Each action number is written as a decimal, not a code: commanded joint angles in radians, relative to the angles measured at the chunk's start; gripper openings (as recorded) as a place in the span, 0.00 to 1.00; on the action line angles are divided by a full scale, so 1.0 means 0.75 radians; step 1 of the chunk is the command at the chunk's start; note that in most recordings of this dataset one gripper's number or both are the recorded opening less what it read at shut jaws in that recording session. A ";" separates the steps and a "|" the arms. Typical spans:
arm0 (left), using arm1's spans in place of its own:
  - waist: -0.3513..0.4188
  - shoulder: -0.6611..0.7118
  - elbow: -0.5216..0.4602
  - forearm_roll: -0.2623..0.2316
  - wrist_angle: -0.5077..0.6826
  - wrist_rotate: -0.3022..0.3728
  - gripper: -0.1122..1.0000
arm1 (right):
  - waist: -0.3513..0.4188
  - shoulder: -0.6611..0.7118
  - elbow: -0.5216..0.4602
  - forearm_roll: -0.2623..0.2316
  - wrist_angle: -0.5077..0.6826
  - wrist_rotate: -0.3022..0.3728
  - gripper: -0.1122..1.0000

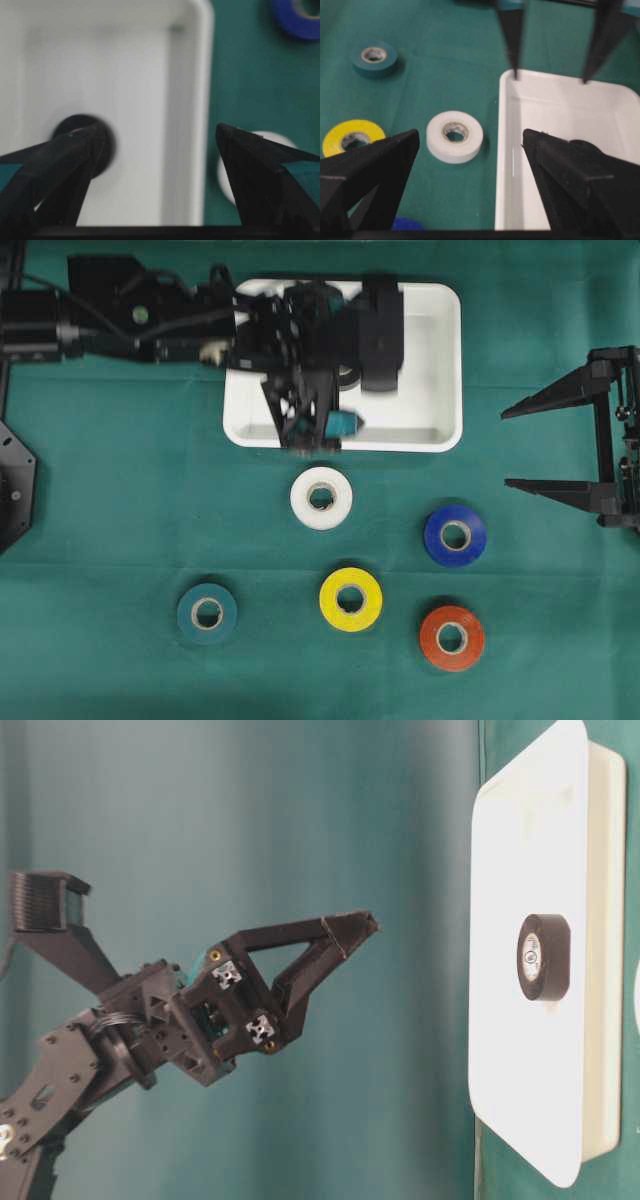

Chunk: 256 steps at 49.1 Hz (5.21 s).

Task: Pick up the tape from a random location and place it into the white case.

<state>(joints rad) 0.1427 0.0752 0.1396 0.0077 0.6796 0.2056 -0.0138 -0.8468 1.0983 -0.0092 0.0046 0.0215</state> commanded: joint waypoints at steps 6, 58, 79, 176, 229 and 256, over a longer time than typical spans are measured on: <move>-0.098 -0.047 -0.016 -0.002 -0.012 -0.010 0.97 | -0.002 0.006 -0.039 0.000 -0.004 0.000 0.93; -0.145 -0.785 0.610 -0.004 -0.321 -0.108 0.97 | 0.000 0.002 -0.049 0.000 0.010 0.000 0.93; -0.137 -1.201 0.984 -0.010 -0.466 -0.110 0.97 | -0.002 0.000 -0.047 0.000 0.006 -0.002 0.93; -0.180 -1.344 1.438 -0.020 -0.953 -0.115 0.97 | 0.213 0.198 -0.098 0.008 0.004 0.043 0.93; -0.180 -1.344 1.440 -0.020 -0.947 -0.115 0.97 | 0.278 1.012 -0.804 0.004 0.045 0.039 0.93; -0.180 -1.344 1.440 -0.022 -0.933 -0.115 0.97 | 0.280 1.029 -0.837 0.008 0.168 0.082 0.93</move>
<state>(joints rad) 0.0092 -0.9373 1.2303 -0.0077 -0.0169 0.1212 0.1917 -0.0675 0.5047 -0.0046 0.1028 0.0721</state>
